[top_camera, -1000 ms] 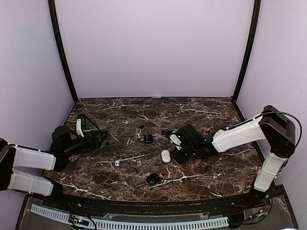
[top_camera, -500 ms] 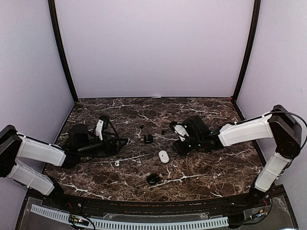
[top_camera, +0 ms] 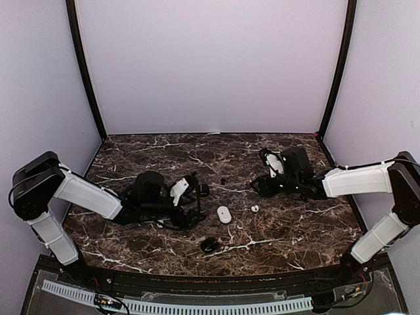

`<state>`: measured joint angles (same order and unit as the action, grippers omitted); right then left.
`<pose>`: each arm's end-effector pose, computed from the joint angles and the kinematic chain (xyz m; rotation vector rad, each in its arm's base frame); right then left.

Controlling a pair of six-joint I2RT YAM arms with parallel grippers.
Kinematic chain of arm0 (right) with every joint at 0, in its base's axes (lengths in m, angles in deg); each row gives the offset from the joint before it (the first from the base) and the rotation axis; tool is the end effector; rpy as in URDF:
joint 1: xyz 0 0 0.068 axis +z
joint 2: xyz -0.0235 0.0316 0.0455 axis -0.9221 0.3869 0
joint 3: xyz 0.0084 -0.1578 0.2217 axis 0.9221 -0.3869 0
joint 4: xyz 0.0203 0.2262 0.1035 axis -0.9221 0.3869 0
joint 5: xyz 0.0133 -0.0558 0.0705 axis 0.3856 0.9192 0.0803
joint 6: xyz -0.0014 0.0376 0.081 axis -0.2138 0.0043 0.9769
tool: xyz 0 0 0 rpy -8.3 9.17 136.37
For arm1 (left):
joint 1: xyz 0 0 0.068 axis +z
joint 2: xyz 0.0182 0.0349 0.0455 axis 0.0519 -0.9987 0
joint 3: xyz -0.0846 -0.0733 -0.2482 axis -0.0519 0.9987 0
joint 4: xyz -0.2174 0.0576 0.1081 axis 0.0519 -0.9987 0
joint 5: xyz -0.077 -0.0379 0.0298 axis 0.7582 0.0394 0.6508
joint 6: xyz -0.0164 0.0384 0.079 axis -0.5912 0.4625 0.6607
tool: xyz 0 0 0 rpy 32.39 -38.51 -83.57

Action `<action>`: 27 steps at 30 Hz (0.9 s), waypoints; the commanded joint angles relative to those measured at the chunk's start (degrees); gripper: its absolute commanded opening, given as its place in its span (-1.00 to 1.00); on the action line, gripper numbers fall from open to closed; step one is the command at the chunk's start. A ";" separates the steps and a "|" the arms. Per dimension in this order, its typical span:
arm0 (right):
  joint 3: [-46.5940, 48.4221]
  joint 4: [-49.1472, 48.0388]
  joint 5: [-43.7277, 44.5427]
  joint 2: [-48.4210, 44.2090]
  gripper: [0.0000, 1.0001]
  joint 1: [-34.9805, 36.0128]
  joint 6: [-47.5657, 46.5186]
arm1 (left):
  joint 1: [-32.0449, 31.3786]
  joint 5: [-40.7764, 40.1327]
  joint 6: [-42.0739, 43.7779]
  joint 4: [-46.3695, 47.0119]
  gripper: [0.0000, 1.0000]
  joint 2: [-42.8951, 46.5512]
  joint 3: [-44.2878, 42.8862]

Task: Insert the wireless bluetooth earbuds into the charging case
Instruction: Adjust the charging case at the center of the board, then pick up the charging case from the center of the board.

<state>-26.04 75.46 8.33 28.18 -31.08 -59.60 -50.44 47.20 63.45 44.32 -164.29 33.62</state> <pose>0.2682 0.2015 0.1728 -0.5230 2.1679 0.5165 0.2162 -0.2715 0.1491 1.0076 1.7865 -0.8379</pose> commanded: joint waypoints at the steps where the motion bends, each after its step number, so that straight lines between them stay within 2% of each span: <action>1: -0.98 -7.99 -6.26 -0.59 0.15 -0.36 1.42 | -2.14 -1.09 6.81 -11.02 0.98 -3.63 -7.13; 5: -1.44 -8.85 -5.99 -0.56 0.14 -0.30 1.00 | -5.23 -5.90 11.18 -17.01 0.98 -9.12 -12.78; 10: -7.55 -15.31 -3.88 -5.03 0.14 -0.30 1.12 | -9.02 -13.14 15.44 -21.89 0.98 -16.68 -19.73; 21: -12.20 -18.27 -2.99 -10.02 0.16 -0.31 -0.01 | -8.70 -12.67 15.14 -24.21 0.98 -22.30 -25.92; 27: -11.81 -18.42 -4.83 -9.25 0.16 -0.36 -0.16 | -6.26 -5.04 14.36 -25.76 0.98 -22.97 -27.29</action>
<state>-37.67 59.54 4.60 18.87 -31.25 -59.23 -58.48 38.20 77.13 24.74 -185.82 7.00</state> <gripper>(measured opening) 0.581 0.991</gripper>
